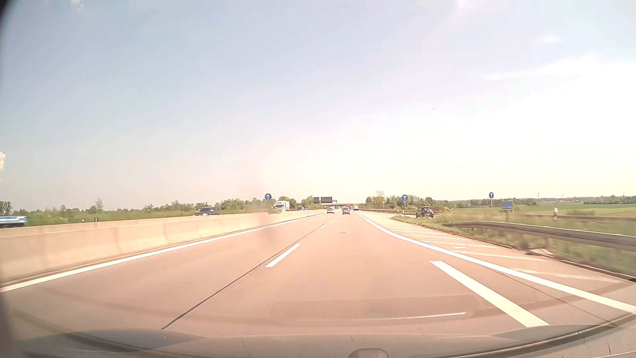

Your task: Follow the waypoints while adhering to traffic rules and regulations

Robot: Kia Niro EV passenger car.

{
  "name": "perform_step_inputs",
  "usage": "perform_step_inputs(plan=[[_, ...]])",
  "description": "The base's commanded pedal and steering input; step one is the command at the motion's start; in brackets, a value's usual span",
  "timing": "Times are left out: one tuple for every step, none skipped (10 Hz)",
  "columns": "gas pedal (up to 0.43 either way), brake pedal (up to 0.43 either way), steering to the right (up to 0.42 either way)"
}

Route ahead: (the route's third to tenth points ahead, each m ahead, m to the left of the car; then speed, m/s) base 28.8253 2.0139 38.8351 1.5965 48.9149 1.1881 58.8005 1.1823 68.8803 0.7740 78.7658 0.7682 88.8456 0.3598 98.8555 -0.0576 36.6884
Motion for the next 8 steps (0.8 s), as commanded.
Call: perform_step_inputs(plan=[[0.350,0.000,-0.004],[0.350,0.000,-0.004],[0.350,0.000,-0.004],[0.350,0.000,-0.004],[0.350,0.000,-0.004],[0.350,0.000,-0.004],[0.350,0.000,-0.004],[0.350,0.000,-0.004]])
